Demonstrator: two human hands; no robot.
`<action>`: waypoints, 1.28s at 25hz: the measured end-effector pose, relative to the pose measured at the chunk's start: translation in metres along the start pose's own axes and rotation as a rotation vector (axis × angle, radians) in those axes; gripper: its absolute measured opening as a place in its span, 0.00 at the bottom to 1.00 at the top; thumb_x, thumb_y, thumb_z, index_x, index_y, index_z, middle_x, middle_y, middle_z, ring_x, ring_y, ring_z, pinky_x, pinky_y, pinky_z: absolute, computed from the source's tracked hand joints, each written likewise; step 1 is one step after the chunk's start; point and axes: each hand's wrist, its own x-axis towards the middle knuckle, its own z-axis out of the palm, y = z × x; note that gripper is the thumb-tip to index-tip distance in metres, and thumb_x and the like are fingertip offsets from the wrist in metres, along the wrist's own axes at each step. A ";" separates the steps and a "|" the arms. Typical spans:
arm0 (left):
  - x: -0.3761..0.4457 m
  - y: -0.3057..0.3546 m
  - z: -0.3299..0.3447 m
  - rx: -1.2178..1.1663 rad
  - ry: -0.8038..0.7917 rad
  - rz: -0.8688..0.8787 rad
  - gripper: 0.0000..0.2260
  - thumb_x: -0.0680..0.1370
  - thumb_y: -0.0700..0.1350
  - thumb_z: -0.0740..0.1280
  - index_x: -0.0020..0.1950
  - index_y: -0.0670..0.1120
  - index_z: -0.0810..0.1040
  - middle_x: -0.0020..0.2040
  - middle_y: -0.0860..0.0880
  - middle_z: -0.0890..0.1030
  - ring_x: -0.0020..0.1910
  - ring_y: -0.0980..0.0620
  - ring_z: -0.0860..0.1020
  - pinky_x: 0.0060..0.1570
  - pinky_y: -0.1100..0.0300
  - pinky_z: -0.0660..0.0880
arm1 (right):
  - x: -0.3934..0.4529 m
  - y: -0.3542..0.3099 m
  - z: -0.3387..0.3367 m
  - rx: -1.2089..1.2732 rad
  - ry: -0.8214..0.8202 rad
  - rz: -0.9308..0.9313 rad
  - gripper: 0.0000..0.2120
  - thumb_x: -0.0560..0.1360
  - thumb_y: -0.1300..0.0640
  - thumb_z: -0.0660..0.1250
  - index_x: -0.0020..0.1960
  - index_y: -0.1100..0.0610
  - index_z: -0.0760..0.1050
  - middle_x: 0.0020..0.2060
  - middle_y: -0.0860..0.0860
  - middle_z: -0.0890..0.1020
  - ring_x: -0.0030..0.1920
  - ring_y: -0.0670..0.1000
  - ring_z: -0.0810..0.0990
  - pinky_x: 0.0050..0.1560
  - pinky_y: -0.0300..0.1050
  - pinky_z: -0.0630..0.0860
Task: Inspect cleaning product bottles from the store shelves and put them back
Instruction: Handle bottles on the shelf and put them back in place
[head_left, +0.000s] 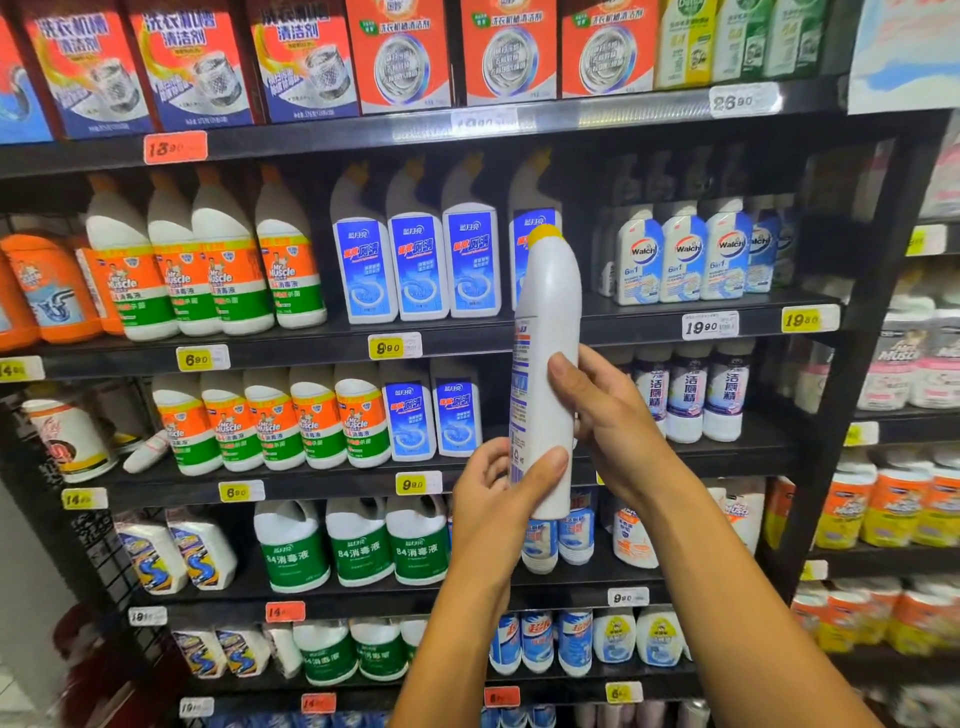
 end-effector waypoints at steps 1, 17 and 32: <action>-0.001 0.000 -0.001 -0.010 -0.006 -0.009 0.26 0.62 0.54 0.78 0.56 0.48 0.78 0.48 0.55 0.86 0.47 0.59 0.84 0.42 0.68 0.77 | -0.001 0.000 -0.001 0.002 0.002 -0.003 0.23 0.74 0.48 0.69 0.65 0.59 0.75 0.49 0.50 0.84 0.49 0.47 0.81 0.45 0.39 0.79; -0.003 0.008 -0.024 0.015 -0.197 -0.108 0.16 0.73 0.55 0.70 0.58 0.51 0.81 0.57 0.49 0.85 0.56 0.51 0.83 0.49 0.61 0.79 | -0.014 -0.007 -0.003 0.097 0.114 -0.026 0.16 0.70 0.62 0.72 0.56 0.61 0.77 0.46 0.56 0.87 0.42 0.51 0.87 0.39 0.40 0.81; -0.001 -0.003 -0.039 -0.147 -0.187 -0.064 0.22 0.67 0.49 0.78 0.59 0.44 0.82 0.57 0.42 0.84 0.56 0.45 0.83 0.48 0.58 0.81 | -0.013 -0.003 -0.005 -0.030 0.049 0.010 0.20 0.73 0.47 0.70 0.61 0.55 0.76 0.51 0.53 0.86 0.50 0.51 0.84 0.46 0.44 0.78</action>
